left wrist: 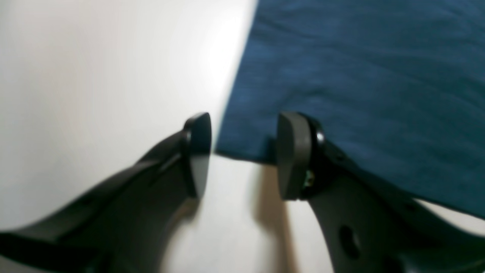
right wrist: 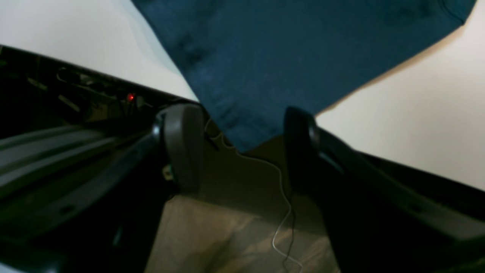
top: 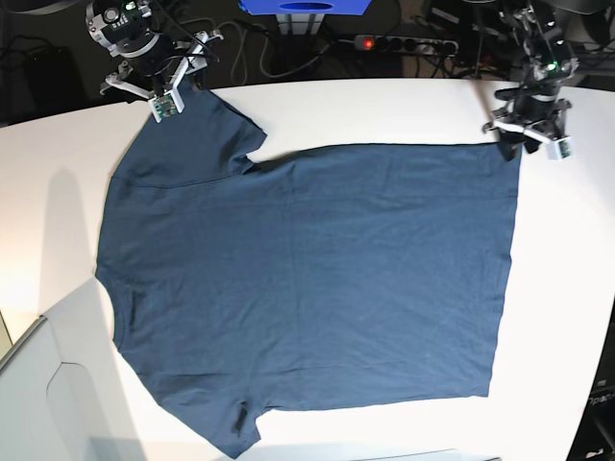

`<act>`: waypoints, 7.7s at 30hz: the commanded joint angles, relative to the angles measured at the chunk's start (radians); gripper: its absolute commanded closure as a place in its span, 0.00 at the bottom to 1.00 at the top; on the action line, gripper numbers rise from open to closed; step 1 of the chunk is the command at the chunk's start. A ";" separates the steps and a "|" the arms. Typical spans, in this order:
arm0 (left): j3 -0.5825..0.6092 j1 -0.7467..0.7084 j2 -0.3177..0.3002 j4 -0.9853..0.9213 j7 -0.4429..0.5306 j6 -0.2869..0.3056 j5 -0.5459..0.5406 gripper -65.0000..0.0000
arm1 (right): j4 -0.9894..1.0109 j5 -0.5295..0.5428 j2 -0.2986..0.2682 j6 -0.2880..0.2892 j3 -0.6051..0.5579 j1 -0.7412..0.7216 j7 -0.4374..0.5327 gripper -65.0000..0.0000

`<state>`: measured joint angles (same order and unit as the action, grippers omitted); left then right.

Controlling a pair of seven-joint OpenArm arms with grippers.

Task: Fold the T-shirt properly
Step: 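Close both grippers on the shoulder corners of the shirt, then lift the shoulder edge with both grippers and pull it taut, then carry the shoulder edge with both grippers toward the hem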

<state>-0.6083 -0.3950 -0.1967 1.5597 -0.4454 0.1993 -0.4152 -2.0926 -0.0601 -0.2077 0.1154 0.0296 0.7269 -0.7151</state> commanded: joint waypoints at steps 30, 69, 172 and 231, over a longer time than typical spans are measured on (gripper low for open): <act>0.035 0.017 -0.017 -0.063 0.021 0.013 -0.007 0.78 | -0.016 -0.002 -0.005 0.016 -0.038 0.010 0.013 0.53; 0.031 -0.002 -0.016 -0.061 0.013 0.013 -0.009 1.00 | 0.243 -0.007 0.020 0.016 0.071 -0.142 0.022 0.53; -0.029 0.353 0.004 0.064 -0.103 0.004 -0.003 1.00 | 0.534 -0.007 0.054 0.099 0.192 -0.961 -0.019 1.00; 0.023 0.543 -0.017 -0.083 -0.091 0.012 -0.004 1.00 | 0.614 -0.007 0.055 0.099 0.197 -0.973 0.179 1.00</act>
<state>-0.5838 0.1284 -0.1986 1.4612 -0.5655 0.2039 -0.4053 -1.4620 -0.0750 -0.1413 0.2073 0.2241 -0.2161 -0.5663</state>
